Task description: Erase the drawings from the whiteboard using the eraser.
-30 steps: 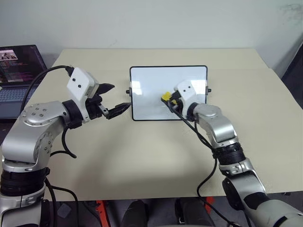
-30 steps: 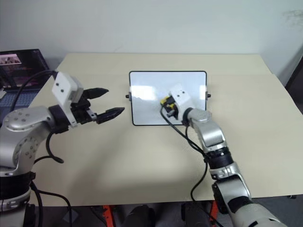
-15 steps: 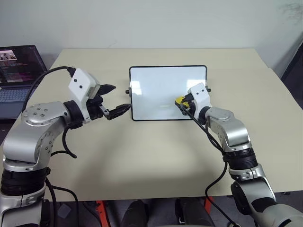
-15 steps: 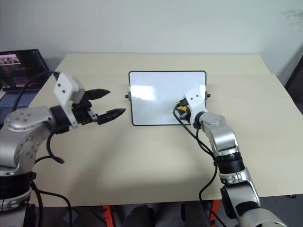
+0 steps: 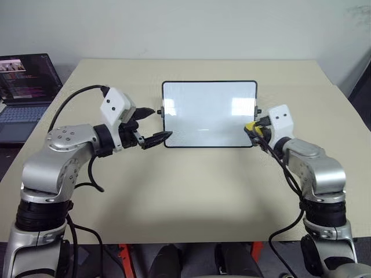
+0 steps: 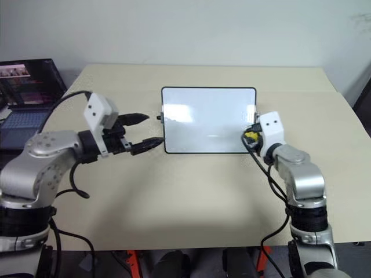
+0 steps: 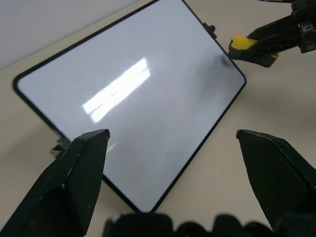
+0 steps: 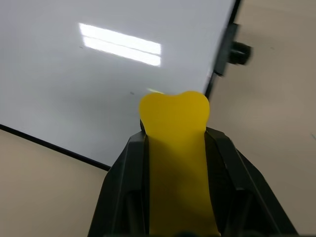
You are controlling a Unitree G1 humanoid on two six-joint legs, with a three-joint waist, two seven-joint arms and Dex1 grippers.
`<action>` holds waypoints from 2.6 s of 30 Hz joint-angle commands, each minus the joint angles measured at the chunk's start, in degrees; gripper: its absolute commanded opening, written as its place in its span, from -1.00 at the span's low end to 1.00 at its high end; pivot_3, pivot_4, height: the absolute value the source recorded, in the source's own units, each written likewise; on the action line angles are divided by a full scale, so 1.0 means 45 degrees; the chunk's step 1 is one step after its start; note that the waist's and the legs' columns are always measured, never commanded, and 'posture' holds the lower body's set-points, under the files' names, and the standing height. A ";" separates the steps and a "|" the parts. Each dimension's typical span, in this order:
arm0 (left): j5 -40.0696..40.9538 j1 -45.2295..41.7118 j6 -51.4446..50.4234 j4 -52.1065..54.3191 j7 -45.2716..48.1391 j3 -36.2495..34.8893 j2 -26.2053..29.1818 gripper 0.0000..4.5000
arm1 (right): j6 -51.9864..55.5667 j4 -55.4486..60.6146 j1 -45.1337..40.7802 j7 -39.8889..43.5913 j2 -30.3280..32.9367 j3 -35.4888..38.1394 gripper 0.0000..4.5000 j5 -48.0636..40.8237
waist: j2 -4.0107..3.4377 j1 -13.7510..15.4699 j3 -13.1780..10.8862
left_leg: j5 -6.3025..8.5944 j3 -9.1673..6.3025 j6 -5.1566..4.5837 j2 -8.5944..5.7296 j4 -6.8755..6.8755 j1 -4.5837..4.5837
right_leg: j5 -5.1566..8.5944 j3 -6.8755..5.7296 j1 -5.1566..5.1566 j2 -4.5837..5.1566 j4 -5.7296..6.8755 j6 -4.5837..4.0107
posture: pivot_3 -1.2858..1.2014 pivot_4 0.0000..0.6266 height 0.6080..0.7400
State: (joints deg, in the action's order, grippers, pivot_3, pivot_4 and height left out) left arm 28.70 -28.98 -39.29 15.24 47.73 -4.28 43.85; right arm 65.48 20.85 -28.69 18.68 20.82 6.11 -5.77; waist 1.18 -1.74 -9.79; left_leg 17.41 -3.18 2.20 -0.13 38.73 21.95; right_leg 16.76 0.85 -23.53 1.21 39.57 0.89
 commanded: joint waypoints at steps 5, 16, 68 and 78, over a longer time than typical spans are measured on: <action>0.1059 -0.0446 -0.0436 0.0388 0.1130 0.0380 -0.0341 1.00 | 0.0966 0.1617 0.0978 -0.0779 0.0324 0.1168 -0.46 -0.0041 | 0.0000 -0.0019 0.0000 | 0.0000 0.0003 0.0000 0.0001 -0.0001 -0.0002 | 0.0001 0.0002 0.0003 -0.0002 -0.0001 0.0001 | 0.03 -0.52 1.00; 0.2288 -0.1092 -0.1104 -0.0030 0.2617 0.0299 -0.0175 1.00 | 0.1375 0.1815 0.1870 -0.1430 0.0134 0.1958 -0.46 -0.0176 | 0.0001 -0.0023 0.0000 | -0.0003 0.0007 -0.0005 -0.0006 0.0003 -0.0015 | 0.0002 0.0007 0.0011 -0.0007 0.0016 0.0003 | 0.03 -0.52 1.00; 0.2371 -0.0268 -0.0786 0.0471 0.3107 0.0110 0.0934 1.00 | 0.1930 0.1181 0.2297 -0.1779 -0.0250 0.1749 0.84 -0.1077 | 0.0000 -0.0024 0.0000 | -0.0007 0.0008 -0.0012 -0.0009 0.0005 -0.0024 | 0.0002 0.0008 0.0014 -0.0011 0.0028 0.0004 | 0.03 -0.52 1.00; 0.2388 -0.0270 -0.0806 0.0448 0.3068 0.0115 0.0938 1.00 | 0.2228 0.1363 0.2043 -0.2013 -0.0344 0.1981 0.99 -0.1133 | 0.0000 -0.0025 0.0000 | -0.0007 0.0007 -0.0013 -0.0009 0.0005 -0.0024 | 0.0002 0.0008 0.0014 -0.0011 0.0028 0.0004 | 0.03 -0.52 1.00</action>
State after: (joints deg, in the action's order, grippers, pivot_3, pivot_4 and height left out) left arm 39.04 -29.63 -43.56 15.57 61.73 -1.96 47.43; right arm 75.62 24.93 -18.64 9.86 19.18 14.23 -10.36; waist 1.18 -1.86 -9.79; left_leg 17.38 -3.15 2.15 -0.17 38.75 21.84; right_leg 16.77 0.89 -23.47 1.16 39.71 0.91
